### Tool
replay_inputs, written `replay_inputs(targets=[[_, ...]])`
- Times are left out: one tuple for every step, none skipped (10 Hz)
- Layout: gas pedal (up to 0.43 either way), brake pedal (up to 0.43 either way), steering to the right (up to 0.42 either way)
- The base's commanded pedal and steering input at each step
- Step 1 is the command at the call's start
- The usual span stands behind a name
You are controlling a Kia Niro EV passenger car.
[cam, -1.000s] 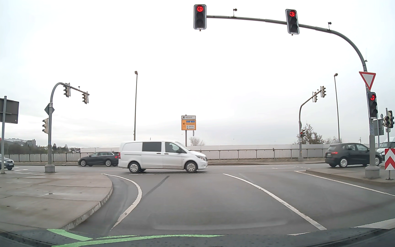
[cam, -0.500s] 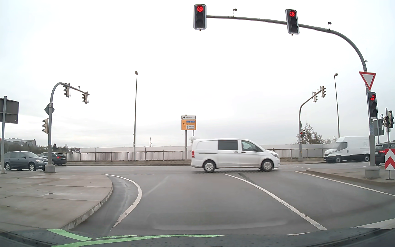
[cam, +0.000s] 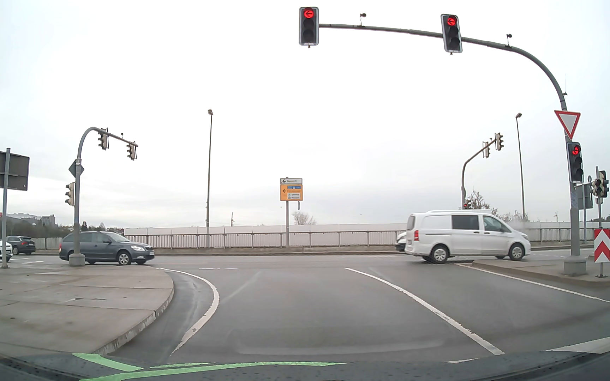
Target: Follow the waypoints while adhering to traffic rules and regulations
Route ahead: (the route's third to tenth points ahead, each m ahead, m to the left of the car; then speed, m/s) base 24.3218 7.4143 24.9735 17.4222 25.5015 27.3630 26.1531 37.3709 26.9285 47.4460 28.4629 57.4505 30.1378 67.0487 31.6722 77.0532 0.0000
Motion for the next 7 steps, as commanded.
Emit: replay_inputs(targets=[[0.0, 0.39, -0.014], [0.0, 0.39, -0.014], [0.0, 0.39, -0.014], [0.0, 0.39, -0.014], [0.0, 0.39, -0.014], [0.0, 0.39, -0.014], [0.0, 0.39, -0.013]])
